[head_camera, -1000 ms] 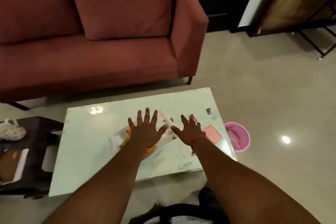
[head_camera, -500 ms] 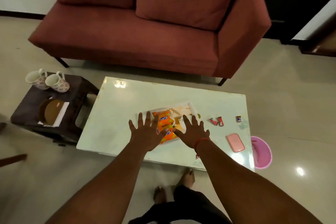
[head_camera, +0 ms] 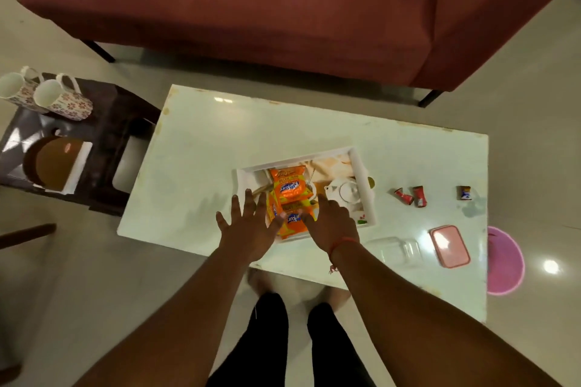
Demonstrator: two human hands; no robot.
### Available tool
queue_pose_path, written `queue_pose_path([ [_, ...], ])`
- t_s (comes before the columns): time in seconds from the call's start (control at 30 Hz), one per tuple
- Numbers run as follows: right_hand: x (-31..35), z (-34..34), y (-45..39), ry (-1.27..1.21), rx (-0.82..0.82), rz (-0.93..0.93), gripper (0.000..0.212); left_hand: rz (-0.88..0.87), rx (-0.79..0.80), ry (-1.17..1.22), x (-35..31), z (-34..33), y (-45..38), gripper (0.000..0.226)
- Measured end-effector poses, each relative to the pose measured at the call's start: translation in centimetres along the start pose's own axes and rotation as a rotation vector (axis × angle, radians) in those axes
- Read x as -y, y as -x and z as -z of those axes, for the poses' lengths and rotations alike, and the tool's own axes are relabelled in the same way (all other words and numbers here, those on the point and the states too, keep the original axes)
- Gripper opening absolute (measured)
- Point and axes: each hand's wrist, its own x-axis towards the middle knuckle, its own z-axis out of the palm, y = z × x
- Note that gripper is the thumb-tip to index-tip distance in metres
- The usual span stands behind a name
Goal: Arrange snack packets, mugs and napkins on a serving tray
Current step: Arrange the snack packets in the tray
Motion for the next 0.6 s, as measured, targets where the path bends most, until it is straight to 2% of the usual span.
queue_pose_path([
  [0.1,0.4,-2.4,-3.6,-0.246,-0.016,-0.126,0.051,0.011,0.0,0.055,0.6,-1.5,-3.4,0.096],
  [0.2,1.3,-4.7,-7.1,-0.542,0.123,-0.311,0.054,-0.001,-0.085,0.105,1.1,-2.4,-6.5,0.096],
  [0.3,2.3,-6.1,-9.3,-0.831,0.098,-0.407,0.05,0.001,-0.157,0.173,1.2,-2.4,-8.4,0.094],
  [0.47,2.3,-5.6,-11.3,-0.867,-0.13,-0.39,0.024,-0.08,-0.177,0.2,0.0,-2.1,-10.5,0.084],
  [0.6,0.3,-3.6,-11.5,-0.813,-0.287,-0.376,0.019,-0.162,-0.268,0.225,-2.3,-1.5,-10.7,0.061],
])
